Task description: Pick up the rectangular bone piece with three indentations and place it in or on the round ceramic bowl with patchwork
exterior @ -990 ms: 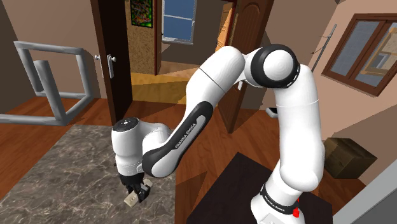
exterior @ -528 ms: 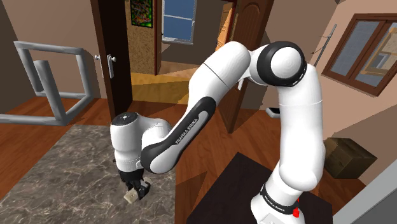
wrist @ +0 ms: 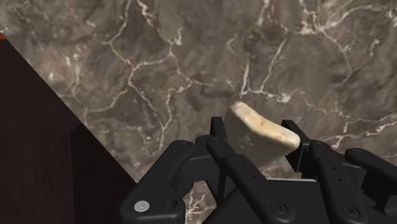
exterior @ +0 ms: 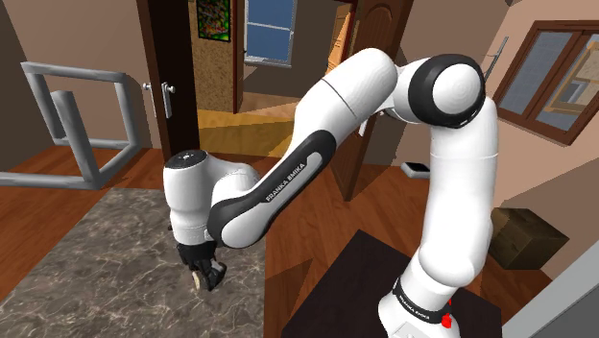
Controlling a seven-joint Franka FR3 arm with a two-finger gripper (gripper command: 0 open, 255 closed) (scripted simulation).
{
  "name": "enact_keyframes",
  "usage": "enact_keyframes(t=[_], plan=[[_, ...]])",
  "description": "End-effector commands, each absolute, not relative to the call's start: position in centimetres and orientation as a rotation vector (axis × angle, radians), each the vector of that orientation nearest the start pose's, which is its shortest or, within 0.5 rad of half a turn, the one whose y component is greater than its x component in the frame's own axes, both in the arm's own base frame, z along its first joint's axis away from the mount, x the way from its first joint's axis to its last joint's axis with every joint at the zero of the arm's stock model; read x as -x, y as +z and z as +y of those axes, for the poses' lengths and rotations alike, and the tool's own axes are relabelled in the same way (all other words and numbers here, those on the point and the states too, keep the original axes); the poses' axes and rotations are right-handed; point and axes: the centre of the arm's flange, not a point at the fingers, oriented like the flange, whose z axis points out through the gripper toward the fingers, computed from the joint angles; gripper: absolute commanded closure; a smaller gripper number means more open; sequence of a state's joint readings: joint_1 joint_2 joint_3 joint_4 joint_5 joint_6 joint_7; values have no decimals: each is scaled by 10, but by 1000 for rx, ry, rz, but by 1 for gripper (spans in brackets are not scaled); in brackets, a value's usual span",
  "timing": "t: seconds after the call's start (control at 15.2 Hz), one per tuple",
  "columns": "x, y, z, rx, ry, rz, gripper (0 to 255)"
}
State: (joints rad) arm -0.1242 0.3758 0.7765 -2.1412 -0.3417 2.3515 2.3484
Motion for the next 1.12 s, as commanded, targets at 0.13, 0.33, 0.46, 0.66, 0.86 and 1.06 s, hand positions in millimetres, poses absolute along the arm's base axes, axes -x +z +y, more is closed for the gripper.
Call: enact_keyframes(t=[0.13,0.33,0.46,0.66,0.86,1.06], plan=[[-453,292,335,2343,42,2136,255],[-453,308,335,2343,42,2136,255],[-453,319,335,2343,42,2136,255],[-453,334,335,2343,42,2136,255],[-453,350,335,2343,42,2136,255],[-453,366,335,2343,42,2136,255]])
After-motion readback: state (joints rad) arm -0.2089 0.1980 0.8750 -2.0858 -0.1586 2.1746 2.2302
